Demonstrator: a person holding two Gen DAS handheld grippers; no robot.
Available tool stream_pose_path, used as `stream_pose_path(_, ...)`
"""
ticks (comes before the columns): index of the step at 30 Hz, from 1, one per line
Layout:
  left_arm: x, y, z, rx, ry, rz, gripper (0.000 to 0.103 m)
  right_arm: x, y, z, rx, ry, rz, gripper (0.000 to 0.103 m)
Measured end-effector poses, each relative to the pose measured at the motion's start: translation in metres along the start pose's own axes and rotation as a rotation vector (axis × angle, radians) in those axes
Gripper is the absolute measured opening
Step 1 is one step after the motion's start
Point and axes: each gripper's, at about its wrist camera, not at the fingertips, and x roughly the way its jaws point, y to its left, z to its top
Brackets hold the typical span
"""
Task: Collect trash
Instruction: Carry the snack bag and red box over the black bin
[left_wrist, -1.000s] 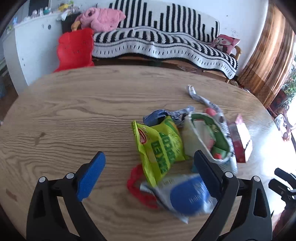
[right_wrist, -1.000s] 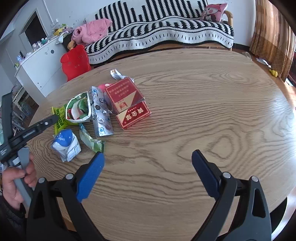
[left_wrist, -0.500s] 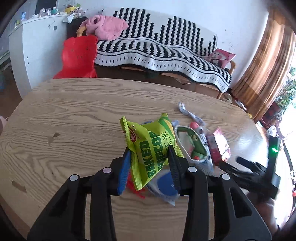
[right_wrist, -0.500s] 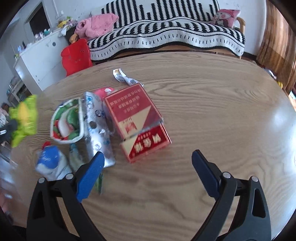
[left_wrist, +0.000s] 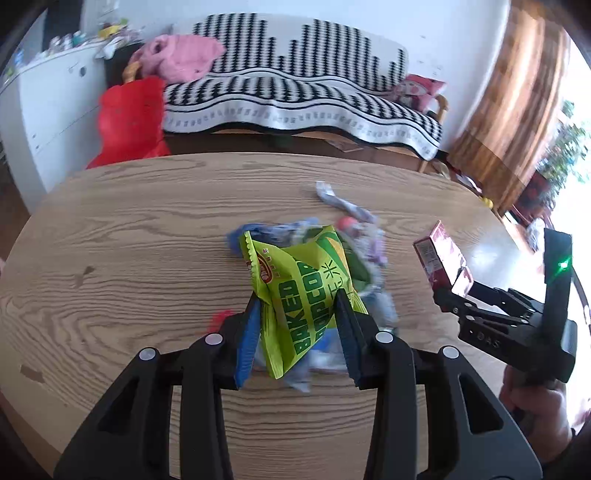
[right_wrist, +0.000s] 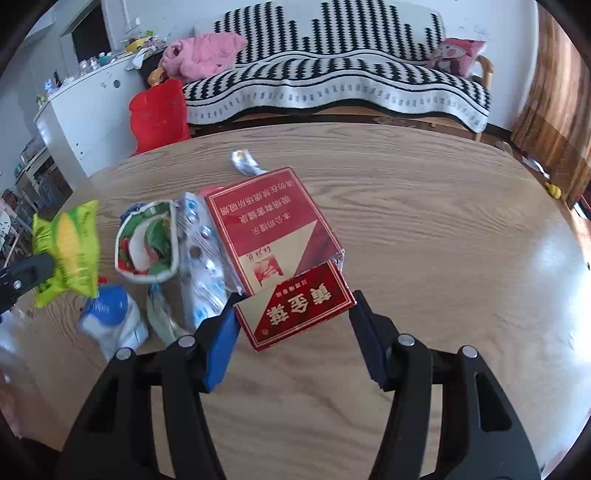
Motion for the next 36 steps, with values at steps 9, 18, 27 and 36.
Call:
stream_pose_path(9, 0.016, -0.126, -0.028, 0.172, 0.032, -0.096, 0.039, -0.079, -0.117, -0.064, 0.121, -0.003, -0.133, 0.058)
stream_pose_path(18, 0.026, -0.27, -0.068, 0.295, 0.064, -0.239, 0.039, -0.158, -0.255, -0.158, 0.31, -0.005, -0.289, 0.058)
stream_pose_path(27, 0.024, -0.405, -0.133, 0.466, 0.099, -0.402, 0.039, -0.225, -0.356, -0.258, 0.52, 0.009, -0.392, 0.058)
stream_pose_path(36, 0.033, -0.501, -0.212, 0.608, 0.177, -0.517, 0.039, -0.256, -0.408, -0.336, 0.674, 0.056, -0.422, 0.058)
